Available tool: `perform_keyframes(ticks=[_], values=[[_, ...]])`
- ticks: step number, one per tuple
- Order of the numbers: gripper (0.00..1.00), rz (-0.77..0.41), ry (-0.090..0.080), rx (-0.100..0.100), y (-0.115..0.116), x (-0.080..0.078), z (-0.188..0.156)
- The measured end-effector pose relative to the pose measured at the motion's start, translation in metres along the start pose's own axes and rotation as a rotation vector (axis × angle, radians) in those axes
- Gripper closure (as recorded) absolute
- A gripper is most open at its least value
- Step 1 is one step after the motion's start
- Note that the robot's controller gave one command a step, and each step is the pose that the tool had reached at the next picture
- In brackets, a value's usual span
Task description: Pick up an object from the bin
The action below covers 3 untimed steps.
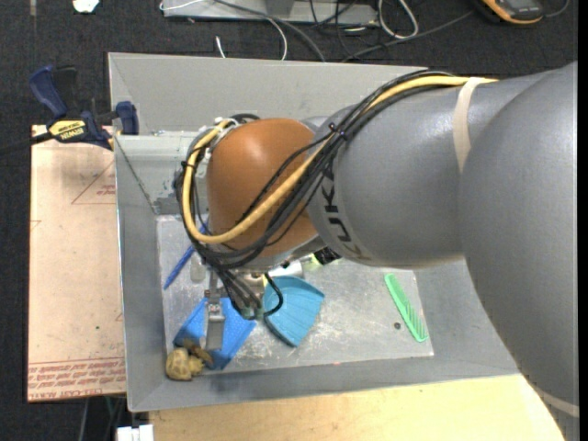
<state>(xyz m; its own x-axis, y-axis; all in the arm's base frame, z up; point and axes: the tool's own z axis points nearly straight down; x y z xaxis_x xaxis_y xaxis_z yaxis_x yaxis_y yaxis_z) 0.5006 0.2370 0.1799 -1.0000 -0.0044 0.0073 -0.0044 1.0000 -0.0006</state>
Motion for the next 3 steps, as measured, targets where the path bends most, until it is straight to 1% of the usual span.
perform_keyframes(ticks=[1,2,3], values=[[0.0,0.004,-0.007,-0.002,-0.001,-0.002,-0.004],[0.0,-0.048,-0.007,-0.002,-0.079,-0.023,0.022],[0.0,-0.022,-0.01,-0.004,-0.056,-0.021,0.006]])
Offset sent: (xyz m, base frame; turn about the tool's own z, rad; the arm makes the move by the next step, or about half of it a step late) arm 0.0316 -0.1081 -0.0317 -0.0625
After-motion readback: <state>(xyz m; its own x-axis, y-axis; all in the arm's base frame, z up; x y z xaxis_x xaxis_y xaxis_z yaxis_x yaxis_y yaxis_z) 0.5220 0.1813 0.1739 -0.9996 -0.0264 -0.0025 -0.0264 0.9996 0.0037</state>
